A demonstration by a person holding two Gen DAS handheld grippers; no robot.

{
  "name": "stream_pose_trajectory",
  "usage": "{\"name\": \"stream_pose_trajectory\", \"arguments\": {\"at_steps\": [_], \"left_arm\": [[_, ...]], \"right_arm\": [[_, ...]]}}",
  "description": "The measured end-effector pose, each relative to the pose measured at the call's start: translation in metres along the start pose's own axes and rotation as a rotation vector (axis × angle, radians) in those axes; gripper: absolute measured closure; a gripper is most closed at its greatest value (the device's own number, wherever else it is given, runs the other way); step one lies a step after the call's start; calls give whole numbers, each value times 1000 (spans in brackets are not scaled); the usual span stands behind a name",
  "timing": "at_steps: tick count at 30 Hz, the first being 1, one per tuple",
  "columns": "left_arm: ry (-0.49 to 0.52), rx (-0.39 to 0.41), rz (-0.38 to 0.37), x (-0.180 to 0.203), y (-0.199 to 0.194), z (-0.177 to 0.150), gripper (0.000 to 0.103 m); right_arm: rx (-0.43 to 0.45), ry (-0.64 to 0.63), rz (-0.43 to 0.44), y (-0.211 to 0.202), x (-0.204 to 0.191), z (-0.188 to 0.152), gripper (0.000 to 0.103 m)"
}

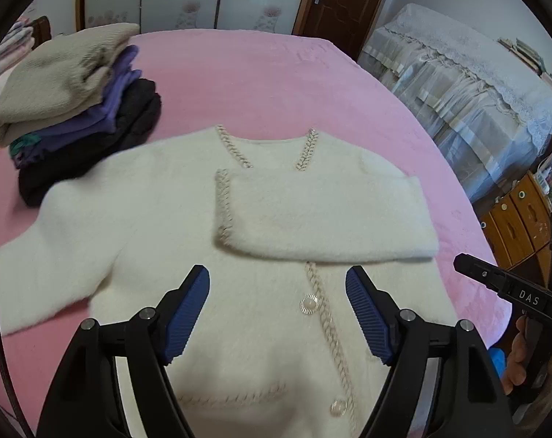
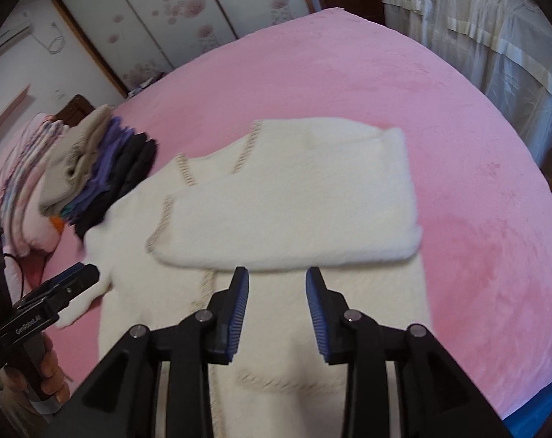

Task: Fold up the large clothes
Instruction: 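Move the left tool to the other sleeve cuff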

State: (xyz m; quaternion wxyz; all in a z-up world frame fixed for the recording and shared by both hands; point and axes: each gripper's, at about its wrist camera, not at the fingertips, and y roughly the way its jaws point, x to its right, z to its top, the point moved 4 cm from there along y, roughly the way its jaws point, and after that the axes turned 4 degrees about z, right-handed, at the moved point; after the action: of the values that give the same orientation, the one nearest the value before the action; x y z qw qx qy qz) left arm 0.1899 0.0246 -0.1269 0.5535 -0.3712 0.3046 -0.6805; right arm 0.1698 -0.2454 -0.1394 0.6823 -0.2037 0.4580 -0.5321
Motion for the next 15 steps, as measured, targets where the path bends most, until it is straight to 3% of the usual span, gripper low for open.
{"name": "stream_pose_trajectory", "arguments": {"at_steps": [6,11,15], "left_arm": [[-87,35,21,-62,-58,-26,23],[-136,55,165,-131,-92,-47,23],[-247,86,215,-195,-116,-62,23]], "right_arm": [[70,-78,59,-23,-62,-21,64],[156,-144,133,-33,-124,-32,64],[172,-223,157,-24,-179,-39,64]]}}
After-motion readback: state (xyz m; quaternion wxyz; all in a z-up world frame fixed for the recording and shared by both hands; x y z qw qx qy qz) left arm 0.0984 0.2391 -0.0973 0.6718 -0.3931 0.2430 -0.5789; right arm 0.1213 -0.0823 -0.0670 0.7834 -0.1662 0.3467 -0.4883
